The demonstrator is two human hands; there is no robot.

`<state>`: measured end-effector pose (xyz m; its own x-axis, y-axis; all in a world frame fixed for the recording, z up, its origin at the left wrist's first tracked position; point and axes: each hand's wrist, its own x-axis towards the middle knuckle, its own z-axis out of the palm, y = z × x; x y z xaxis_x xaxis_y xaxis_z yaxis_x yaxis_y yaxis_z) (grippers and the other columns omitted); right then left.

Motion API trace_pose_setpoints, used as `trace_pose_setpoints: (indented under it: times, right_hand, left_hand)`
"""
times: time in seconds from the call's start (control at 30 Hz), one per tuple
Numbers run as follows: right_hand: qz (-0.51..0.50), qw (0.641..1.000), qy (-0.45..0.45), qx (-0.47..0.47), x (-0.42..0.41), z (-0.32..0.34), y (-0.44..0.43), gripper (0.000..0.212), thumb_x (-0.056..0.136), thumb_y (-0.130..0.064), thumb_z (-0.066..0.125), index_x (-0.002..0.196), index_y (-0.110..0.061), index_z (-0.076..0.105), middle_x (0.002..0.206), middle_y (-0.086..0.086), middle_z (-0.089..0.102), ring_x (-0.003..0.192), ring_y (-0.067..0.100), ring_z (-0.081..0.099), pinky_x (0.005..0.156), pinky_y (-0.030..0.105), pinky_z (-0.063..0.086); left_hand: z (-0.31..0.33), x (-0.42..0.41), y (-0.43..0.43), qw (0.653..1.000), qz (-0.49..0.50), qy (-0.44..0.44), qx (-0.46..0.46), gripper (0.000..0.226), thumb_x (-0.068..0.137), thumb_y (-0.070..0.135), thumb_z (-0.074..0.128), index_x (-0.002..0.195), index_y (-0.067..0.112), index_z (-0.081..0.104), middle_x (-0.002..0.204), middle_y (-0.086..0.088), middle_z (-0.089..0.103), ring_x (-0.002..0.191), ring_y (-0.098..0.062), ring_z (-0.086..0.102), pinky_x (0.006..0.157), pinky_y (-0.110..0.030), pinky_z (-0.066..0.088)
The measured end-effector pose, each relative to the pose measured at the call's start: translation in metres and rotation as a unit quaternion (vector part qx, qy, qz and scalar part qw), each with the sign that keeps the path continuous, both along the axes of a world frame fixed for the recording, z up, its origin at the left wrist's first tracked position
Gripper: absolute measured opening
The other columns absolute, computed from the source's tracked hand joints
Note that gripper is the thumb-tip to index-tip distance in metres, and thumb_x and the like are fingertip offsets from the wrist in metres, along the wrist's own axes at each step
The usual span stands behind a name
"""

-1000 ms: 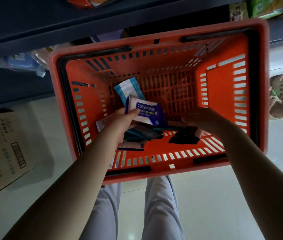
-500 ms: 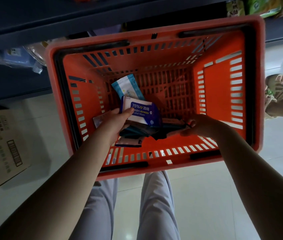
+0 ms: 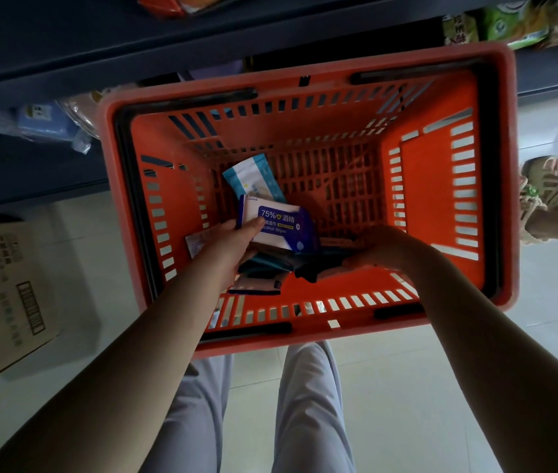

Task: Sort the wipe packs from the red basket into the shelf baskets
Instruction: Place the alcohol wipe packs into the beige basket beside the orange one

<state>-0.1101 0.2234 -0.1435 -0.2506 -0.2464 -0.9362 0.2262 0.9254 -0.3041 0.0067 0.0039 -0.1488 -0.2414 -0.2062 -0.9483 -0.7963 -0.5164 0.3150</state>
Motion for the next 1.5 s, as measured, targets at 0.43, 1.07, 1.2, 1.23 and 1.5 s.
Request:
trace_pose_setpoints:
  times: [0.43, 1.07, 1.2, 1.23, 1.5]
  right_hand:
    - [-0.468, 0.872, -0.013, -0.142, -0.008, 0.138, 0.006, 0.032, 0.090, 0.005, 0.055, 0.119, -0.006, 0.055, 0.103, 0.013, 0.068, 0.098, 0.026, 0.066, 0.085, 0.035, 0.055]
    - [-0.395, 0.755, 0.088, -0.516, 0.015, 0.533, -0.112, 0.020, 0.094, -0.012, 0.057, 0.113, -0.011, 0.062, 0.108, 0.009, 0.072, 0.098, 0.022, 0.070, 0.087, 0.035, 0.057]
    - [-0.389, 0.738, 0.091, -0.543, 0.028, 0.568, -0.172, 0.016, 0.093, -0.012, 0.058, 0.108, -0.011, 0.063, 0.106, 0.010, 0.073, 0.098, 0.023, 0.070, 0.085, 0.035, 0.058]
    - [-0.394, 0.731, 0.090, -0.550, 0.034, 0.574, -0.190, 0.013, 0.093, -0.014, 0.058, 0.104, -0.012, 0.064, 0.103, 0.009, 0.073, 0.096, 0.022, 0.070, 0.084, 0.035, 0.058]
    - [-0.427, 0.700, 0.086, -0.566, 0.093, 0.582, -0.319, 0.021, 0.096, -0.025, 0.055, 0.109, -0.010, 0.062, 0.107, 0.011, 0.073, 0.098, 0.022, 0.071, 0.087, 0.039, 0.054]
  left_hand:
    - [0.114, 0.002, -0.008, 0.981, 0.155, 0.113, 0.009, 0.014, 0.095, 0.015, 0.059, 0.108, 0.016, 0.062, 0.098, -0.002, 0.071, 0.088, -0.014, 0.068, 0.079, -0.029, 0.057]
    - [0.523, 0.062, -0.088, 0.834, 0.255, 0.468, -0.143, 0.030, 0.093, 0.006, 0.056, 0.119, 0.020, 0.057, 0.110, -0.008, 0.071, 0.086, -0.019, 0.069, 0.067, -0.029, 0.056]
    - [0.559, 0.081, -0.144, 0.817, 0.244, 0.496, -0.164, 0.024, 0.094, 0.010, 0.056, 0.114, 0.024, 0.060, 0.108, -0.007, 0.070, 0.084, -0.017, 0.068, 0.066, -0.029, 0.054]
    - [0.564, 0.086, -0.161, 0.813, 0.241, 0.502, -0.169, 0.023, 0.094, 0.012, 0.057, 0.113, 0.025, 0.060, 0.106, -0.006, 0.071, 0.083, -0.016, 0.068, 0.067, -0.029, 0.054]
    - [0.594, 0.128, -0.287, 0.815, 0.194, 0.505, -0.207, 0.033, 0.094, 0.023, 0.060, 0.126, 0.021, 0.056, 0.109, -0.004, 0.071, 0.090, -0.016, 0.069, 0.067, -0.030, 0.055]
